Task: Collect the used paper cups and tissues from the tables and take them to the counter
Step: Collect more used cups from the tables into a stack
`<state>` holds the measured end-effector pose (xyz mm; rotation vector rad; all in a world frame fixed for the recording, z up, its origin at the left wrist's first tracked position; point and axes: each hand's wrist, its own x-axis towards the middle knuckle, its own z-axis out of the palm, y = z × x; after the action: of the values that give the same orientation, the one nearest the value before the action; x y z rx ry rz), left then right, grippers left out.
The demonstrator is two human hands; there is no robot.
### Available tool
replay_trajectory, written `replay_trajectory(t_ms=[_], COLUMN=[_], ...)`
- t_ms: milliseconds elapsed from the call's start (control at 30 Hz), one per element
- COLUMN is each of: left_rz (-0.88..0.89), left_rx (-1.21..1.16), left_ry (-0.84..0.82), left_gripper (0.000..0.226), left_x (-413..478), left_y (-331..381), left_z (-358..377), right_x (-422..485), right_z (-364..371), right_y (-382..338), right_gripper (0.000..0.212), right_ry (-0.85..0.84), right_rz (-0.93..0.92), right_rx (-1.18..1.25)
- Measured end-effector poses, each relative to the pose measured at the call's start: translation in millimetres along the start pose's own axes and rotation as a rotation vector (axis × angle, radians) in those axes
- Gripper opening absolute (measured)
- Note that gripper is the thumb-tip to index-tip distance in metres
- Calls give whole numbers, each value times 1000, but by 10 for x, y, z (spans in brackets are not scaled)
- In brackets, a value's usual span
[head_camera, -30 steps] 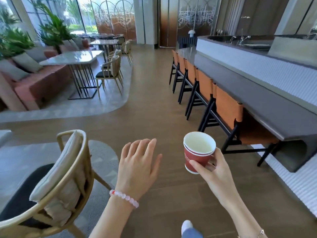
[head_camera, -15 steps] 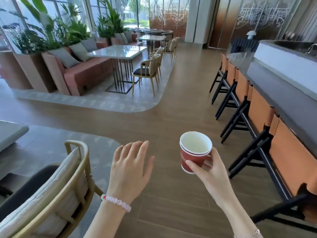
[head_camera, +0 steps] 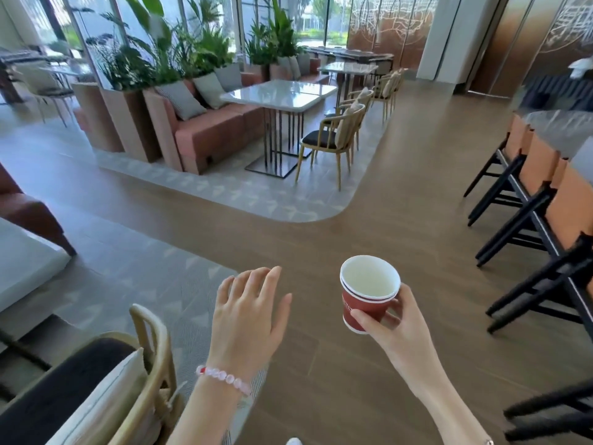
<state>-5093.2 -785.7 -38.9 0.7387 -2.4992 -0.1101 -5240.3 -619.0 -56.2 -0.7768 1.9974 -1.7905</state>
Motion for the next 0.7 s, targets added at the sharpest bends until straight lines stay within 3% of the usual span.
replay_trajectory(t_ms=[367, 700], left_rz=[-133, -453], left_rx=[125, 328], left_ry=[105, 153], left_gripper=[43, 38], left_x=[1574, 2683], left_y=[-1065, -2131], left_z=[332, 780], right_x=[2215, 4219], right_z=[1114, 2534], right_y=[-127, 17], right_gripper=[56, 55], right_ry=[-205, -529], right_rz=[-39, -85], right_rx=[24, 95])
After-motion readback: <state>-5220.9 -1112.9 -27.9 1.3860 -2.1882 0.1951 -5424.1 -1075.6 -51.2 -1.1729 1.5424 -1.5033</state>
